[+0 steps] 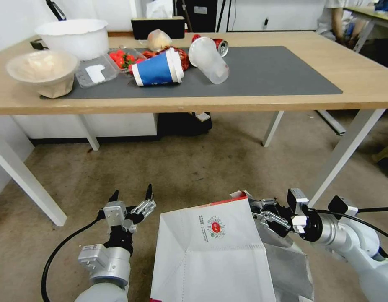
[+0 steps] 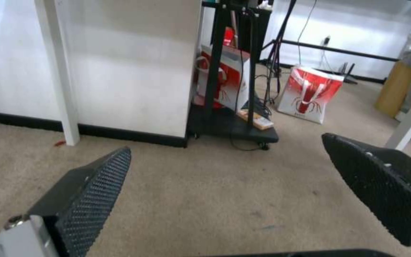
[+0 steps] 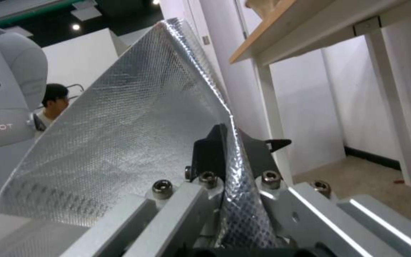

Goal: Pick up the food delivery bag from the floor and place it on the table.

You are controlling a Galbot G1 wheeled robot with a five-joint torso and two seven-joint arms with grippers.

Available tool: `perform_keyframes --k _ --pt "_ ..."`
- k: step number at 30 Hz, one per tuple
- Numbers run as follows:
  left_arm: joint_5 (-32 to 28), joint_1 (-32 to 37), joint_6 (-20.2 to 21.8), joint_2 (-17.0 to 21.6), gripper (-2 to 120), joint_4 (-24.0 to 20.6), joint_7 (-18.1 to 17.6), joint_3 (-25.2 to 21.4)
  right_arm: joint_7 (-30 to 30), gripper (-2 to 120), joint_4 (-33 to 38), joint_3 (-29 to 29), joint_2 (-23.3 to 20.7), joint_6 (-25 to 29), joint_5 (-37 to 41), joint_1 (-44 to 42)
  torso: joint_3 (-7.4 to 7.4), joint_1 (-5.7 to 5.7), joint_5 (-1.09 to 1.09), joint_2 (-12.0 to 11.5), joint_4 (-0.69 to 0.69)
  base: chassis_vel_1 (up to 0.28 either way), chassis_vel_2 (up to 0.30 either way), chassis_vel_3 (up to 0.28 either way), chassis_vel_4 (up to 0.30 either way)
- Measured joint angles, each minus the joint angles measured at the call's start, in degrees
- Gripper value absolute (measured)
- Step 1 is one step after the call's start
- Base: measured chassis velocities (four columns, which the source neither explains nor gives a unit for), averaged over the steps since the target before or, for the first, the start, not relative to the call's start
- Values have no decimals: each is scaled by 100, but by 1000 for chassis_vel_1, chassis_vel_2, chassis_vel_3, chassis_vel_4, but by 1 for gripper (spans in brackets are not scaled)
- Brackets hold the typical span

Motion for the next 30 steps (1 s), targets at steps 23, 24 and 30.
perform_keyframes --k 23,24,30 --pt "-46 -95 66 18 100 54 -34 -2 -10 0 -23 -9 -27 1 13 40 390 131 0 520 -1 0 0 0 0" --pt "-46 -95 67 18 100 54 -35 -2 -10 0 -22 -9 -27 1 15 40 415 142 0 555 0 0 0 0 0" --pt "-46 -95 70 19 100 53 -37 -3 -8 0 -21 -9 -27 1 16 40 472 165 0 634 0 0 0 0 0"
